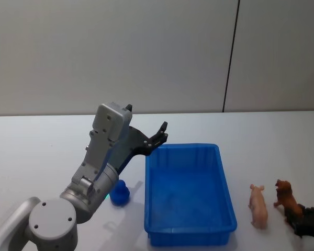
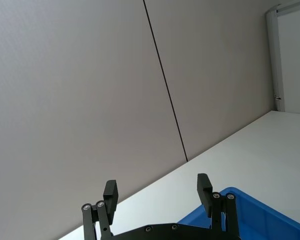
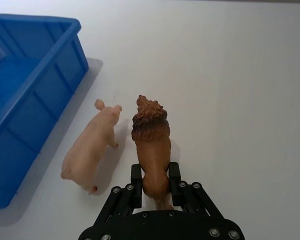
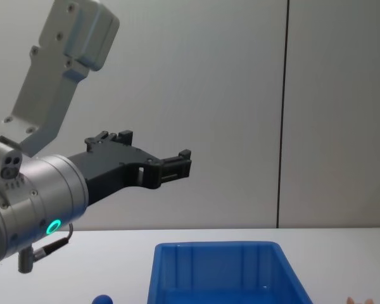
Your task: Pick up the two dolls from the table and place them into the box.
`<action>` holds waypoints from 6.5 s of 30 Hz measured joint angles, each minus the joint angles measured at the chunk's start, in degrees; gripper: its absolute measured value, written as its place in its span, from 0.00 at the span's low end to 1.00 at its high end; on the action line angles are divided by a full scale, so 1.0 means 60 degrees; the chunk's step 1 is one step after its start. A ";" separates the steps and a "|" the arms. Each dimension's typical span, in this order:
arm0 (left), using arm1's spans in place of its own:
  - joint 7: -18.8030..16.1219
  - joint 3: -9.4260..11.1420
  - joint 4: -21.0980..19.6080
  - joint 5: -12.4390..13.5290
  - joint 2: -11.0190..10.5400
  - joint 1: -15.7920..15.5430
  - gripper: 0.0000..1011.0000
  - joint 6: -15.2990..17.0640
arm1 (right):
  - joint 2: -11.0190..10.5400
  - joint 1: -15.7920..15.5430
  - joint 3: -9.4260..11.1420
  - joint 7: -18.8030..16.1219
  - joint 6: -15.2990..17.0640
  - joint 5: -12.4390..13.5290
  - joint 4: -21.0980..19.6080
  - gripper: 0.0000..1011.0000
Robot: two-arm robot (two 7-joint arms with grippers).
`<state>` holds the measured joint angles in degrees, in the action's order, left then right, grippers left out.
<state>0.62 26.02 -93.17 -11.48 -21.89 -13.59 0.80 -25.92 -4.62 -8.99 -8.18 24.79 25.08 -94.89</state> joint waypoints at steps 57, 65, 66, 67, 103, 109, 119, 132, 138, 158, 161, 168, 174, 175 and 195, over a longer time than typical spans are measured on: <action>0.0000 0.0000 0.0000 0.0000 0.0000 -0.0001 0.99 0.0000 | 0.1385 0.3326 -0.0981 -0.3552 -0.0931 -0.1973 0.1001 0.30; 0.0000 0.0001 0.0000 0.0000 0.0000 0.0000 0.99 0.0000 | 0.1729 0.3637 -0.1285 -0.3805 -0.0828 -0.2080 0.1628 0.36; 0.0000 0.0000 0.0000 0.0000 0.0000 0.0000 0.99 0.0000 | 0.1752 0.3656 -0.1306 -0.3817 -0.0822 -0.2087 0.1670 0.38; 0.0000 0.0000 0.0000 -0.0001 0.0000 -0.0001 0.99 0.0000 | 0.1803 0.3698 -0.1352 -0.3844 -0.0814 -0.2093 0.1764 0.39; 0.0000 0.0000 0.0000 0.0001 0.0000 -0.0001 0.99 0.0000 | 0.0904 0.2520 -0.0890 -0.2639 -0.0951 -0.0876 0.0732 0.99; 0.0000 0.0000 0.0000 0.0001 0.0000 -0.0001 0.99 0.0001 | 0.0501 0.1884 -0.0720 -0.2269 -0.0858 -0.0521 0.0234 0.99; 0.0000 0.0000 -0.0001 0.0000 0.0000 -0.0001 0.99 0.0000 | 0.0037 0.1047 -0.0546 -0.1739 -0.0766 -0.0112 -0.0252 0.99; 0.0000 0.0000 0.0000 0.0000 0.0000 -0.0001 0.99 0.0000 | -0.0167 0.0568 -0.0486 -0.1391 -0.0557 0.0163 -0.0311 0.99; 0.0000 0.0001 -0.0001 0.0001 0.0000 -0.0001 0.99 0.0000 | -0.0122 0.0532 -0.0532 -0.1318 -0.0395 0.0232 -0.0142 0.99; 0.0000 0.0000 -0.0001 0.0000 0.0000 0.0000 0.99 0.0000 | 0.0341 0.0866 -0.0833 -0.1172 -0.0112 0.0088 0.0678 0.93; 0.0000 0.0001 0.0000 0.0000 0.0000 -0.0001 0.99 0.0000 | 0.0420 0.0942 -0.0872 -0.1131 -0.0103 0.0046 0.0796 0.85; 0.0000 0.0000 0.0000 0.0000 -0.0001 -0.0001 0.99 0.0000 | 0.0559 0.1073 -0.0950 -0.1035 -0.0104 -0.0055 0.0979 0.67; 0.0000 0.0000 0.0000 0.0001 0.0000 0.0000 0.99 0.0000 | 0.0632 0.1122 -0.1005 -0.0928 -0.0157 -0.0174 0.1026 0.48; 0.0000 0.0000 0.0000 0.0000 0.0000 0.0000 0.99 0.0000 | 0.0643 0.1130 -0.1014 -0.0902 -0.0182 -0.0209 0.1027 0.42; 0.0000 0.0001 -0.0001 0.0000 0.0000 -0.0001 0.99 0.0000 | 0.0622 0.1220 -0.1005 -0.0728 -0.1010 -0.0769 0.0519 0.37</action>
<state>0.62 26.03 -93.18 -11.48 -21.89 -13.59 0.80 -22.19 2.70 -15.02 -12.55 18.73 20.47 -91.77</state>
